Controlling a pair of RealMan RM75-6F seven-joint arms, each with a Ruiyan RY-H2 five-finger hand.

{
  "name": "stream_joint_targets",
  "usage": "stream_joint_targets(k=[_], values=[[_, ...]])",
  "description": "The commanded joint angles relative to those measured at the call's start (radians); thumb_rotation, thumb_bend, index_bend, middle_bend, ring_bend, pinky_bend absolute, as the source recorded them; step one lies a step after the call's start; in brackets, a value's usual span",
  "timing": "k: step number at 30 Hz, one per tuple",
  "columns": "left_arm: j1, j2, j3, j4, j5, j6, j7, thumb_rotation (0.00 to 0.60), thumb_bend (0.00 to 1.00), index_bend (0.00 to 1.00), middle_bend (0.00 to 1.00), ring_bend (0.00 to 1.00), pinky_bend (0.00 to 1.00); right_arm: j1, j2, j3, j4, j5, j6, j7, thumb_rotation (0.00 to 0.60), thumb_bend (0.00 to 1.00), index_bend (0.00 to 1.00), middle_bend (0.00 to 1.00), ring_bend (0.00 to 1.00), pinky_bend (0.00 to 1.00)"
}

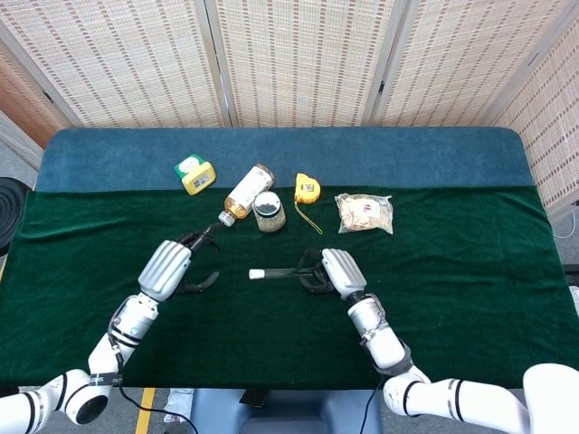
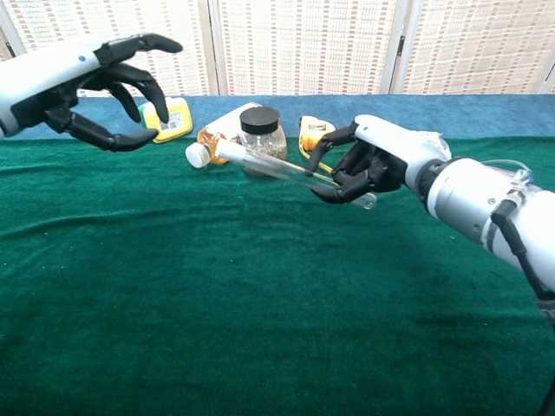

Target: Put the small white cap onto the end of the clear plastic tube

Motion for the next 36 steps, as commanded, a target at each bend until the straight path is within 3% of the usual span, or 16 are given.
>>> stream_joint_targets(k=[1,6,12,20,24,29,32,34,36], values=[[0.014,0.026,0.005,-0.009,-0.018,-0.006,0.023,0.6,0.39,0.08,0.42,0.25,0.32,0.005,0.016,-0.032,0.032,0.008,-0.004,-0.068,0.6,0.64,0.77,0.96,1.0,1.0],[0.035,0.049,0.013,-0.009,-0.035,0.001,0.062,0.6,0.38,0.09,0.41,0.23,0.27,0.016,-0.017,-0.07,0.111,0.013,-0.007,-0.151,0.6,0.64,0.71,0.96,1.0,1.0],[0.054,0.062,0.023,-0.021,-0.046,0.003,0.072,0.6,0.38,0.09,0.4,0.22,0.24,0.018,-0.073,-0.091,0.189,0.014,-0.005,-0.191,0.6,0.64,0.54,0.96,1.0,1.0],[0.068,0.069,0.027,-0.029,-0.047,0.006,0.068,0.6,0.37,0.09,0.4,0.21,0.22,0.004,-0.083,-0.098,0.198,-0.005,0.012,-0.199,0.6,0.64,0.32,0.96,1.0,1.0],[0.079,0.073,0.027,-0.034,-0.052,0.013,0.066,0.6,0.37,0.09,0.4,0.21,0.22,-0.005,-0.065,-0.097,0.172,-0.022,0.021,-0.191,0.6,0.64,0.28,0.95,1.0,1.0],[0.104,0.108,0.022,-0.04,-0.083,0.025,0.082,0.6,0.37,0.11,0.39,0.21,0.21,-0.038,0.043,-0.096,0.061,-0.111,0.111,-0.194,0.6,0.64,0.26,0.93,1.0,1.0],[0.128,0.138,0.017,-0.042,-0.121,0.042,0.128,0.6,0.37,0.13,0.39,0.21,0.21,-0.073,0.161,-0.095,-0.044,-0.148,0.164,-0.201,0.6,0.64,0.26,0.87,1.0,0.99],[0.148,0.162,0.016,-0.05,-0.154,0.05,0.158,0.6,0.37,0.16,0.39,0.21,0.2,-0.106,0.254,-0.097,-0.119,-0.173,0.203,-0.198,0.6,0.64,0.26,0.78,0.96,0.93],[0.171,0.183,0.016,-0.055,-0.18,0.067,0.184,0.6,0.37,0.18,0.39,0.21,0.19,-0.14,0.354,-0.109,-0.188,-0.2,0.227,-0.179,0.6,0.64,0.26,0.65,0.85,0.82]])
